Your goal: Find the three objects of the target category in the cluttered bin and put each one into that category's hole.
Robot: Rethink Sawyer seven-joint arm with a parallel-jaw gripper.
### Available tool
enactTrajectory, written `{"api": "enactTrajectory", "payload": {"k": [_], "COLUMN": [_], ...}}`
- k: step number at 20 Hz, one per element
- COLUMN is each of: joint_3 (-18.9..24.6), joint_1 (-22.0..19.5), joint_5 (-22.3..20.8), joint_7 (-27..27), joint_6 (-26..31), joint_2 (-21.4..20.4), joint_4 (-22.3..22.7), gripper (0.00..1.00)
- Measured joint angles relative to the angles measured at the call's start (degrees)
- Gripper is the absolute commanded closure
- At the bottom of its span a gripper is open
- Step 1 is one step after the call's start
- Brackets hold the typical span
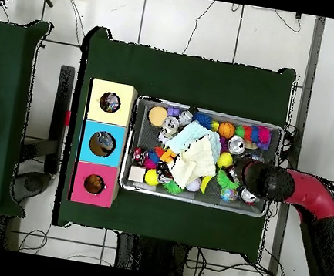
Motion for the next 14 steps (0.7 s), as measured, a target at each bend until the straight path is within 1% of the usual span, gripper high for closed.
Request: {"api": "enactTrajectory", "payload": {"k": [5,6,10,14], "joint_3": [-0.97,-2.02,-3.91,-6.96], "joint_1": [0.79,1.41,2.4,3.95], "joint_5": [0.16,0.79,2.54,5.71], "joint_7": [0.09,0.45,1.62,4.42], "joint_6": [-4.36,-6.15,-8.23,-10.8], "joint_2": [-2.36,-3.54,-5.65,-9.5], "joint_4": [1.83,2.41,3.52,6.32], "gripper": [0.0,0.0,0.0,0.0]}}
